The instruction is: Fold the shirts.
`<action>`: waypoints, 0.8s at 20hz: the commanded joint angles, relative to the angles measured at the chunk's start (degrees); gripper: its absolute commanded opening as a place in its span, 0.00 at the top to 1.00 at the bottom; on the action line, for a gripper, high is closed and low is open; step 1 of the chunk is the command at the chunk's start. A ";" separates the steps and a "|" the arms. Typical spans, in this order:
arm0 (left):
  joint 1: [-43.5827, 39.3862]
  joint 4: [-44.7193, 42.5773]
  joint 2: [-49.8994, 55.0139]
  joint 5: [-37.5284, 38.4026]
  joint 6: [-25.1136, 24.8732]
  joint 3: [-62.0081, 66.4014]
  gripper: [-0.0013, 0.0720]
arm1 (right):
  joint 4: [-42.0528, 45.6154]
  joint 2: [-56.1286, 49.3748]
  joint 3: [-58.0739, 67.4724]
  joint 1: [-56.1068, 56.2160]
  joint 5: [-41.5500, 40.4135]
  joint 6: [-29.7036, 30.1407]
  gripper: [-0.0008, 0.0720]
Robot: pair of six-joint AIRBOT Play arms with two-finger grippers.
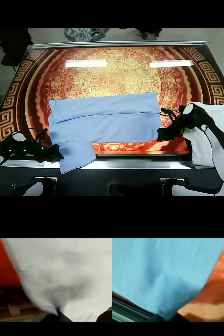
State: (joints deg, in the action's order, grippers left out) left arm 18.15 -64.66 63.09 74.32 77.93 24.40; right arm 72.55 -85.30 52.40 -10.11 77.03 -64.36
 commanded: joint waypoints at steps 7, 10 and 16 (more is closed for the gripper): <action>-0.02 0.20 -5.11 -1.44 -1.86 14.47 0.94 | -0.02 4.37 5.01 0.07 -0.63 4.68 0.93; -0.15 0.24 -6.23 -0.42 0.11 23.50 0.94 | -0.39 5.55 12.00 0.09 0.79 5.33 0.93; -0.59 2.43 6.21 -4.46 3.10 38.69 0.94 | -2.60 -3.89 30.16 2.01 -6.82 2.60 0.93</action>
State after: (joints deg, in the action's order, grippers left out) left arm 17.80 -63.86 63.79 71.72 79.75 56.45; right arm 70.94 -84.55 74.22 -9.32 73.06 -60.97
